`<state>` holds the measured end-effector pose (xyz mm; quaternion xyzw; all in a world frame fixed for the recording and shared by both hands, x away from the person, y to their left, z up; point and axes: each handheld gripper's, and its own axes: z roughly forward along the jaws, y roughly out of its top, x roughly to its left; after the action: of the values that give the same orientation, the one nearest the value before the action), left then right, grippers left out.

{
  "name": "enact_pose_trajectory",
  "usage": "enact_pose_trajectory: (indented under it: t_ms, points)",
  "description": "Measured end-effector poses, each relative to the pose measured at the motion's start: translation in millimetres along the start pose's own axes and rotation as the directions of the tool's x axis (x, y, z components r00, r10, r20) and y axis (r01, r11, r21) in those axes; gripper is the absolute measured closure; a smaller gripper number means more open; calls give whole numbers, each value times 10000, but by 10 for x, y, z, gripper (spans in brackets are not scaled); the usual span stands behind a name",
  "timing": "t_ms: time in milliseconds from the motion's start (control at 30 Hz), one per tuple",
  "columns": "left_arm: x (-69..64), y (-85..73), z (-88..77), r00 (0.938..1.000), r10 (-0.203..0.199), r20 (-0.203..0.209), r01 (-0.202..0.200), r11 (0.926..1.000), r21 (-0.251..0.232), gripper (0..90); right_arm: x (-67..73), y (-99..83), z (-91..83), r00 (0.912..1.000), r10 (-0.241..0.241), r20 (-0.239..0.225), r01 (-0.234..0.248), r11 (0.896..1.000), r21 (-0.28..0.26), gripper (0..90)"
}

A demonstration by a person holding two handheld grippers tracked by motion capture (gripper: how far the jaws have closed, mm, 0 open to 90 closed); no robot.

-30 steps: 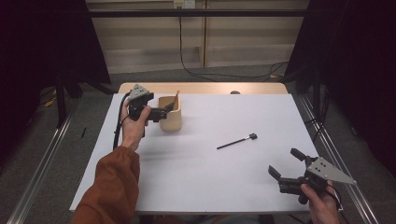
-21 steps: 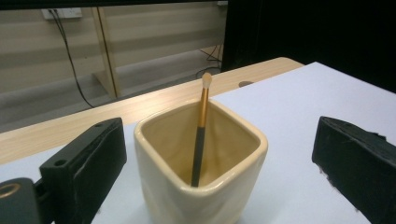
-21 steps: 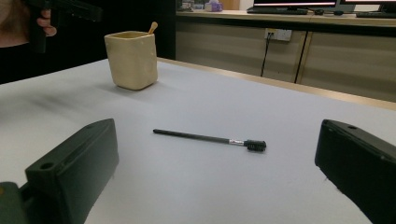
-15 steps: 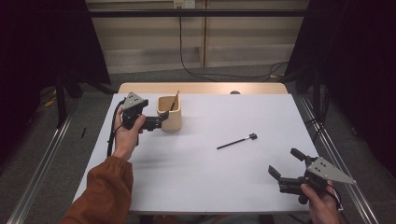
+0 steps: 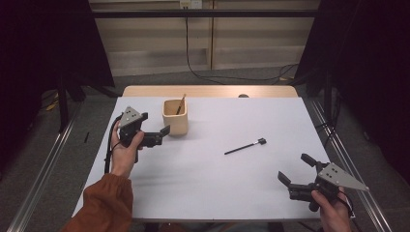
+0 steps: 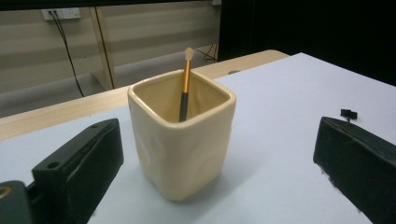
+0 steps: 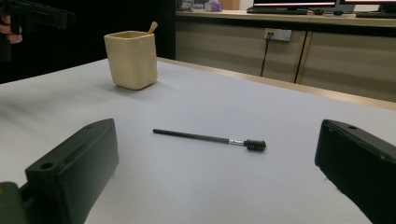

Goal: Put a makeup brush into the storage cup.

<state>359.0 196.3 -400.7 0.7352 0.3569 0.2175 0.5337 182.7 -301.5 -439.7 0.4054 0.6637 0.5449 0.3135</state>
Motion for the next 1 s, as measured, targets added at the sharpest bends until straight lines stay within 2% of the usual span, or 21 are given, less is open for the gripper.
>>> enact_pose_trajectory:
  t_ms: [133,233,300,367,500,567,833,1000]
  points:
    - [-38,-50,-76,10000,-15,77,15,10000,-56,16,3,1,1,10000,-4,8,4,10000,-7,0]
    - [-88,-100,-137,9997,-119,-191,114,9996,-264,16,0,2,0,10000,-21,5,21,10000,-10,0]
    - [-107,-138,-175,9996,-195,-205,189,9994,-276,16,-1,1,0,10000,-7,4,7,10000,-3,0]
    - [-124,-145,-213,9991,-89,-425,75,9994,-336,15,-1,1,2,10000,-4,-8,4,10000,-6,0]
    - [-164,-145,-303,9989,-118,-455,91,9982,-592,19,0,2,2,10000,-38,-8,38,10000,-12,0]
    - [-192,-166,-331,9983,-45,-577,14,9985,-545,22,0,2,3,10000,-17,-1,17,10000,-10,0]
    - [-317,-268,-425,9987,-47,-512,24,9990,-441,23,2,2,3,10000,-20,-2,20,10000,-8,0]
    - [-370,-374,-538,9994,-149,-305,140,9995,-280,20,0,1,2,10000,-7,11,7,10000,-7,0]
